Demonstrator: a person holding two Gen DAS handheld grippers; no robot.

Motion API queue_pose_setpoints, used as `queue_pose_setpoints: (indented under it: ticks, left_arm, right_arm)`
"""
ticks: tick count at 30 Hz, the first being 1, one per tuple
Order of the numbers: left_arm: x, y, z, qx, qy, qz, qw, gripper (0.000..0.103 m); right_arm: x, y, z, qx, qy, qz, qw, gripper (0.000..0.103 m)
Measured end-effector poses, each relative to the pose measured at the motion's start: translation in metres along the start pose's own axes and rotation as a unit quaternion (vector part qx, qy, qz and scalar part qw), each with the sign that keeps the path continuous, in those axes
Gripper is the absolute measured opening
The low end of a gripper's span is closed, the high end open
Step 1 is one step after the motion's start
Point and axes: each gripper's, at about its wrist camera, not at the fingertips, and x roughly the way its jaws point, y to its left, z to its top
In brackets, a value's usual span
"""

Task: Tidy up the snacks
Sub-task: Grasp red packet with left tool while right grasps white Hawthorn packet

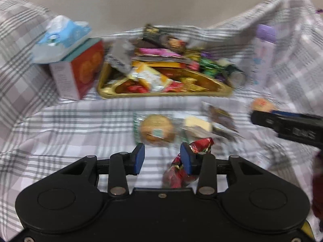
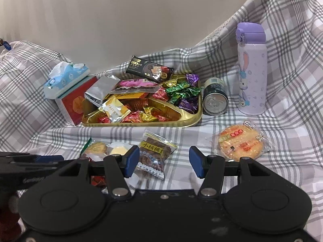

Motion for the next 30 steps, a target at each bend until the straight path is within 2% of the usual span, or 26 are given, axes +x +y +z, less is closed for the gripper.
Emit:
queue_pose_setpoints:
  ticks: [3, 7, 13, 17, 20, 25, 26, 30]
  left_arm:
    - [-0.003, -0.012, -0.006, 0.034, 0.01, -0.022, 0.9991, 0.05]
    - [-0.007, -0.026, -0.015, 0.076, 0.004, -0.036, 0.9965, 0.05]
    - [-0.008, -0.038, -0.026, 0.136, 0.005, -0.075, 0.9878, 0.05]
    - [-0.002, -0.045, -0.027, 0.168, 0.006, -0.05, 0.9844, 0.05]
    - [-0.003, -0.043, -0.025, 0.172, -0.004, -0.038, 0.9844, 0.05]
    - [0.006, -0.039, -0.024, 0.169, 0.008, -0.048, 0.9844, 0.052]
    - [0.008, -0.038, -0.025, 0.168, 0.008, -0.047, 0.9847, 0.055]
    - [0.015, -0.033, -0.026, 0.148, 0.019, -0.057, 0.9871, 0.058]
  right_arm:
    - [-0.001, -0.003, -0.002, 0.002, 0.003, -0.003, 1.0, 0.057]
    - [-0.006, -0.005, -0.006, 0.007, 0.006, -0.005, 1.0, 0.057]
    - [-0.019, -0.014, -0.012, 0.018, 0.01, -0.008, 1.0, 0.057]
    - [-0.028, -0.021, -0.02, 0.03, 0.015, -0.01, 0.999, 0.057]
    - [-0.032, -0.023, -0.025, 0.033, 0.019, -0.01, 0.999, 0.057]
    - [-0.036, -0.027, -0.032, 0.042, 0.028, -0.005, 0.999, 0.057]
    - [-0.037, -0.028, -0.034, 0.047, 0.029, -0.004, 0.998, 0.057]
    - [-0.042, -0.029, -0.04, 0.059, 0.034, 0.0, 0.998, 0.057]
